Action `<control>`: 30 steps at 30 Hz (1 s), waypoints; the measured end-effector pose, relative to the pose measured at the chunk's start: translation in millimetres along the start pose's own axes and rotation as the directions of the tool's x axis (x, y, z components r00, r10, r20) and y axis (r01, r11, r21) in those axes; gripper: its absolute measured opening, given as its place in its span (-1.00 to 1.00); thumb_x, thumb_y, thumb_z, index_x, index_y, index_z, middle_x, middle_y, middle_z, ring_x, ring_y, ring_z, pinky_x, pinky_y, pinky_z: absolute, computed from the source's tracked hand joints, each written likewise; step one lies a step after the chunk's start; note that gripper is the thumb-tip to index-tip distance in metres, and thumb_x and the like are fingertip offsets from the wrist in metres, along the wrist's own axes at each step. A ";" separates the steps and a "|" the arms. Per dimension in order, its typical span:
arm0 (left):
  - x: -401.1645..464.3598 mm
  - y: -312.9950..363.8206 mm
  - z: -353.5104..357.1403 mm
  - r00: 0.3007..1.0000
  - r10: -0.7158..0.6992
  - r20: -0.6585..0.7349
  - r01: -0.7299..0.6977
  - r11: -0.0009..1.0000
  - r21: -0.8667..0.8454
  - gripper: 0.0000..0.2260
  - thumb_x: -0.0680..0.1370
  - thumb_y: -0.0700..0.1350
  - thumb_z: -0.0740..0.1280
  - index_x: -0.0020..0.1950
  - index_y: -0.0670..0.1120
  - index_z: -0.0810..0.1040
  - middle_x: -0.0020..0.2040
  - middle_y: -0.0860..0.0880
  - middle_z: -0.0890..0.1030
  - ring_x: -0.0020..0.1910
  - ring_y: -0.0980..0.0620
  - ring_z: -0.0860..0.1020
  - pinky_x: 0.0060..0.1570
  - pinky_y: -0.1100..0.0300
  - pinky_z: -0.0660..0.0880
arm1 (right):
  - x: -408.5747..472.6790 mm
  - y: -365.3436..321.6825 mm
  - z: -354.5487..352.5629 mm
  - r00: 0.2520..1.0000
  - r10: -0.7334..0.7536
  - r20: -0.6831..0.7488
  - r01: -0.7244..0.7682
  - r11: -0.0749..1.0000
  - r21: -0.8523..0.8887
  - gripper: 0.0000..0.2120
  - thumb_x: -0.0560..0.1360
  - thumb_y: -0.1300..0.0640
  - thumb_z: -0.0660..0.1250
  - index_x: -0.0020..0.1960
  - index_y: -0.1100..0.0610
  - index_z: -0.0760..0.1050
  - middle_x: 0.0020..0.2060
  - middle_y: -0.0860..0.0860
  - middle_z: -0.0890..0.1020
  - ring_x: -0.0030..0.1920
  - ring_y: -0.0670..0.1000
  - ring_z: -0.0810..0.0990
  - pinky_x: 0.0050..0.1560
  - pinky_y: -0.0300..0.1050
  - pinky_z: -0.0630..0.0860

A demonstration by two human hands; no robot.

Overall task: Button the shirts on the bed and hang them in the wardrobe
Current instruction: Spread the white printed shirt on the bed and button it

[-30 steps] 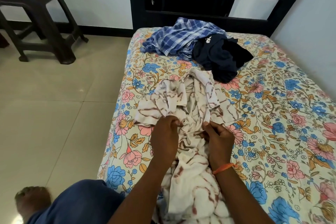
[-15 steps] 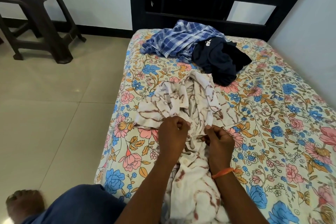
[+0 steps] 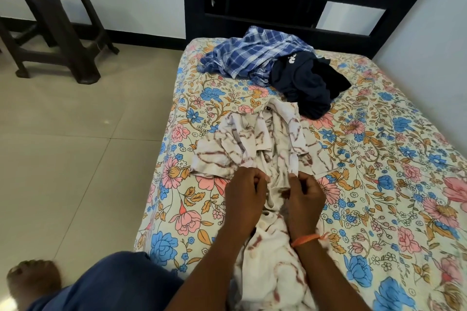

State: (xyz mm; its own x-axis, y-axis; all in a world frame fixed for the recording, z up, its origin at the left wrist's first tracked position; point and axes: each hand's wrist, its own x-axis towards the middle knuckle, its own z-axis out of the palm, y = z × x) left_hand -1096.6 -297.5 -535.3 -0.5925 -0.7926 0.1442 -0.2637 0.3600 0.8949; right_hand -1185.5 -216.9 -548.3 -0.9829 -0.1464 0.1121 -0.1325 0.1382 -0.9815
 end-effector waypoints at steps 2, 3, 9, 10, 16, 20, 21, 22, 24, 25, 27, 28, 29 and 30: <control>-4.0 1.7 -0.7 1.000 0.029 -0.010 -0.029 0.999 0.024 -0.92 0.56 -0.08 0.28 -0.12 0.06 0.53 -0.13 0.14 0.51 -0.17 0.13 0.53 -0.11 -0.02 0.51 | -14.2 -4.6 -0.3 0.974 -0.220 0.044 0.223 0.971 -0.081 -0.85 0.54 0.04 0.31 -0.12 0.09 0.58 -0.27 0.02 0.62 -0.22 0.01 0.60 -0.20 -0.13 0.52; -5.8 2.4 -1.3 0.999 0.039 -0.015 -0.038 0.999 0.038 -0.92 0.57 -0.06 0.28 -0.11 0.06 0.52 -0.13 0.14 0.50 -0.16 0.11 0.54 -0.10 -0.03 0.50 | -19.6 -6.4 -0.6 0.944 -0.317 0.088 0.326 0.939 -0.107 -0.82 0.55 0.04 0.29 -0.09 0.13 0.58 -0.25 -0.01 0.60 -0.20 -0.07 0.57 -0.17 -0.25 0.47; -10.6 1.8 -4.4 0.999 0.050 0.015 -0.051 0.995 0.083 -0.91 0.59 -0.03 0.29 -0.11 0.04 0.52 -0.14 0.10 0.51 -0.15 0.07 0.51 -0.08 -0.06 0.48 | -23.2 0.8 0.7 0.877 -0.436 0.202 0.472 0.860 -0.193 -0.80 0.53 0.07 0.27 -0.17 0.15 0.56 -0.30 0.00 0.54 -0.28 -0.01 0.51 -0.27 -0.20 0.39; -10.4 1.7 -4.5 0.999 0.045 0.019 -0.046 0.996 0.081 -0.91 0.59 -0.04 0.29 -0.11 0.03 0.51 -0.15 0.10 0.51 -0.14 0.07 0.51 -0.08 -0.07 0.47 | -22.7 1.2 1.0 0.880 -0.431 0.199 0.467 0.860 -0.205 -0.79 0.52 0.05 0.26 -0.19 0.15 0.55 -0.32 0.00 0.53 -0.30 0.00 0.49 -0.28 -0.22 0.37; -8.8 1.6 -2.7 0.999 -0.004 0.042 0.003 0.999 0.037 -0.90 0.58 -0.07 0.26 -0.12 0.07 0.51 -0.14 0.13 0.53 -0.11 0.11 0.50 0.00 -0.08 0.46 | -23.1 1.3 0.9 0.879 -0.430 0.205 0.469 0.857 -0.213 -0.73 0.50 -0.01 0.25 -0.20 0.16 0.57 -0.32 0.00 0.53 -0.31 0.00 0.48 -0.29 -0.16 0.37; -9.2 0.5 -2.7 0.999 -0.025 0.034 0.025 1.000 0.001 -0.89 0.58 -0.06 0.25 -0.13 0.08 0.51 -0.14 0.14 0.53 -0.10 0.12 0.52 0.02 -0.10 0.47 | -24.5 2.7 1.3 0.856 -0.470 0.215 0.509 0.838 -0.197 -0.74 0.51 0.03 0.28 -0.18 0.19 0.60 -0.32 -0.01 0.54 -0.31 0.00 0.51 -0.30 -0.14 0.41; -9.4 0.8 -2.5 0.999 -0.029 0.029 0.029 1.000 0.000 -0.89 0.57 -0.06 0.25 -0.13 0.08 0.51 -0.15 0.15 0.53 -0.10 0.12 0.52 0.02 -0.10 0.48 | -24.9 2.5 1.1 0.854 -0.472 0.218 0.512 0.836 -0.197 -0.74 0.51 0.03 0.29 -0.18 0.19 0.60 -0.32 -0.02 0.55 -0.31 -0.01 0.52 -0.31 -0.14 0.42; -9.7 1.3 -2.2 0.999 -0.034 0.024 0.034 0.999 -0.005 -0.89 0.57 -0.06 0.25 -0.13 0.08 0.52 -0.15 0.15 0.54 -0.11 0.12 0.53 0.02 -0.10 0.48 | -25.2 1.7 0.9 0.855 -0.469 0.220 0.509 0.839 -0.191 -0.75 0.52 0.04 0.29 -0.18 0.19 0.60 -0.31 -0.03 0.56 -0.31 -0.03 0.53 -0.31 -0.14 0.44; -9.3 2.2 -1.3 0.998 -0.057 0.007 0.057 0.998 -0.038 -0.89 0.57 -0.05 0.27 -0.14 0.06 0.55 -0.17 0.15 0.56 -0.13 0.15 0.54 0.00 -0.08 0.50 | -26.5 -0.6 -0.4 0.859 -0.460 0.224 0.497 0.853 -0.157 -0.77 0.52 0.06 0.30 -0.18 0.18 0.61 -0.31 -0.04 0.58 -0.30 -0.08 0.55 -0.31 -0.18 0.47; -8.6 2.6 -1.1 0.997 -0.078 0.000 0.077 0.995 -0.069 -0.90 0.56 -0.05 0.29 -0.13 0.05 0.56 -0.18 0.15 0.57 -0.14 0.17 0.55 -0.01 -0.07 0.51 | -27.2 -1.8 -1.0 0.865 -0.449 0.224 0.483 0.866 -0.130 -0.78 0.53 0.07 0.30 -0.18 0.18 0.62 -0.33 -0.04 0.59 -0.31 -0.10 0.56 -0.31 -0.22 0.46; -6.9 2.4 -1.3 0.993 -0.117 0.005 0.117 0.986 -0.122 -0.91 0.55 -0.05 0.33 -0.14 0.04 0.60 -0.20 0.16 0.59 -0.16 0.17 0.57 -0.01 -0.05 0.52 | -28.3 -4.4 -2.6 0.894 -0.392 0.215 0.415 0.907 -0.074 -0.77 0.53 0.13 0.31 -0.26 0.17 0.61 -0.41 -0.04 0.59 -0.39 -0.10 0.54 -0.34 -0.28 0.42; -6.5 2.3 -1.7 0.992 -0.126 0.018 0.127 0.983 -0.130 -0.91 0.54 -0.04 0.33 -0.14 0.03 0.61 -0.20 0.15 0.60 -0.16 0.17 0.57 -0.01 -0.05 0.53 | -28.5 -5.3 -3.1 0.913 -0.352 0.205 0.370 0.927 -0.055 -0.77 0.53 0.18 0.34 -0.30 0.15 0.60 -0.46 -0.04 0.58 -0.43 -0.10 0.53 -0.37 -0.30 0.41; -6.3 2.5 -2.2 0.991 -0.127 0.032 0.130 0.983 -0.129 -0.90 0.53 -0.03 0.33 -0.14 0.02 0.62 -0.20 0.15 0.61 -0.17 0.17 0.58 -0.01 -0.04 0.53 | -28.3 -6.2 -3.4 0.929 -0.314 0.195 0.328 0.944 -0.043 -0.77 0.52 0.24 0.37 -0.31 0.13 0.62 -0.48 -0.04 0.59 -0.45 -0.10 0.53 -0.38 -0.31 0.42; -6.6 2.5 -2.5 0.991 -0.127 0.044 0.131 0.983 -0.125 -0.90 0.53 -0.03 0.33 -0.14 0.01 0.62 -0.20 0.14 0.62 -0.17 0.17 0.58 -0.01 -0.03 0.53 | -28.1 -6.4 -3.9 0.940 -0.283 0.192 0.295 0.955 -0.038 -0.78 0.50 0.30 0.41 -0.28 0.10 0.64 -0.48 -0.04 0.62 -0.46 -0.10 0.56 -0.38 -0.31 0.45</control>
State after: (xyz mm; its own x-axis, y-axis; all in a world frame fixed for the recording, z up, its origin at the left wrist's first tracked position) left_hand -1091.5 -292.6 -532.9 -0.5870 -0.8095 0.0109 -0.2418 0.1881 0.9519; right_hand -1157.5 -209.9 -544.6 -0.8617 -0.3646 0.3530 -0.4213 0.1263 -0.8981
